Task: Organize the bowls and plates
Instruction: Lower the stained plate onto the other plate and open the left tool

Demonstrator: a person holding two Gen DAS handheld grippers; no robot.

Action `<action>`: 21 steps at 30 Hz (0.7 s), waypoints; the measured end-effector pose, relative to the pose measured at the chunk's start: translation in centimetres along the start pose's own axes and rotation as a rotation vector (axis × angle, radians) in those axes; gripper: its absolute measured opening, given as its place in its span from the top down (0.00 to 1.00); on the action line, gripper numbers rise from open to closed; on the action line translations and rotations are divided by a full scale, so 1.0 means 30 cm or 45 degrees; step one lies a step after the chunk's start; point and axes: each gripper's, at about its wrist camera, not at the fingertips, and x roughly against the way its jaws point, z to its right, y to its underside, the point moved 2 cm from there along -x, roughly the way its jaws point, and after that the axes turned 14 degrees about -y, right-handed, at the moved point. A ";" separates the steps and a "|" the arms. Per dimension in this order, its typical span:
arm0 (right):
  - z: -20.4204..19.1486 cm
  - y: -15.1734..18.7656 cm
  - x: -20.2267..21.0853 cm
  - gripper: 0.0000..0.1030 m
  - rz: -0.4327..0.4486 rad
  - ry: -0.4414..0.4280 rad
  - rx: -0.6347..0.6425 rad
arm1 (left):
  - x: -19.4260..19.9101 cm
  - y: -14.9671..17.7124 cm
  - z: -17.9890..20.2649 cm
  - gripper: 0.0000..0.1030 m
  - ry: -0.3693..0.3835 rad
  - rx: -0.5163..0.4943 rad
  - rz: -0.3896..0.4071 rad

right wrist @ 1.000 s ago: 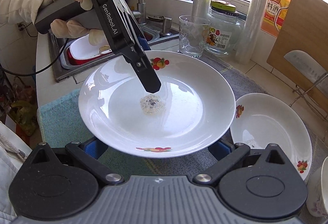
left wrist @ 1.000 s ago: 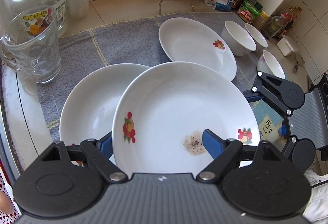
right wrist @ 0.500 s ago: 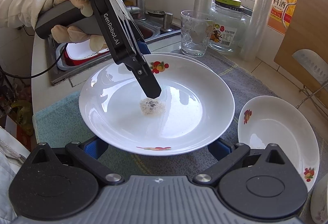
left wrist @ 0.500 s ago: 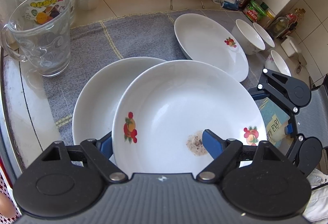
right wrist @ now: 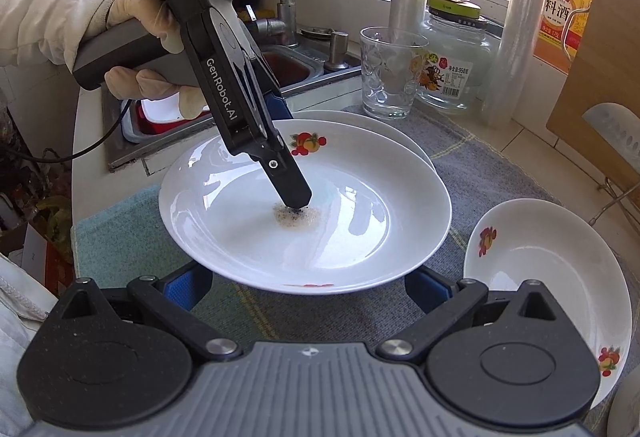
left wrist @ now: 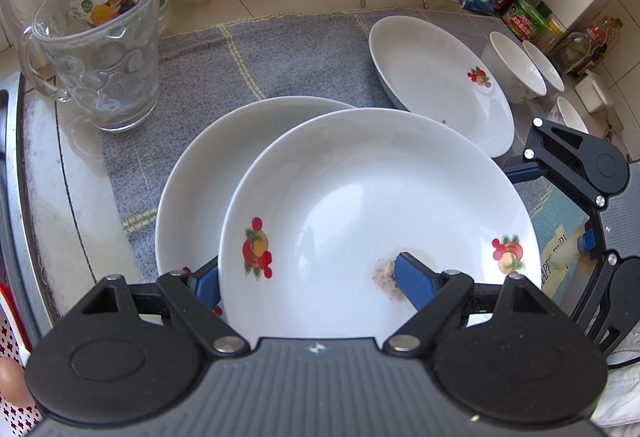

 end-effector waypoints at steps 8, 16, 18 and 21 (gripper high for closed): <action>0.012 -0.005 -0.002 0.00 0.011 -0.030 0.012 | 0.004 0.010 -0.006 0.17 -0.034 0.030 -0.023; 0.035 -0.005 -0.010 0.00 0.016 -0.064 0.004 | 0.028 0.020 -0.019 0.17 -0.053 0.072 -0.016; 0.039 -0.005 -0.014 0.00 0.016 -0.075 0.008 | 0.036 0.025 -0.023 0.17 -0.053 0.084 -0.012; 0.040 -0.009 -0.025 0.00 0.006 -0.081 0.021 | 0.046 0.029 -0.032 0.17 -0.051 0.107 -0.005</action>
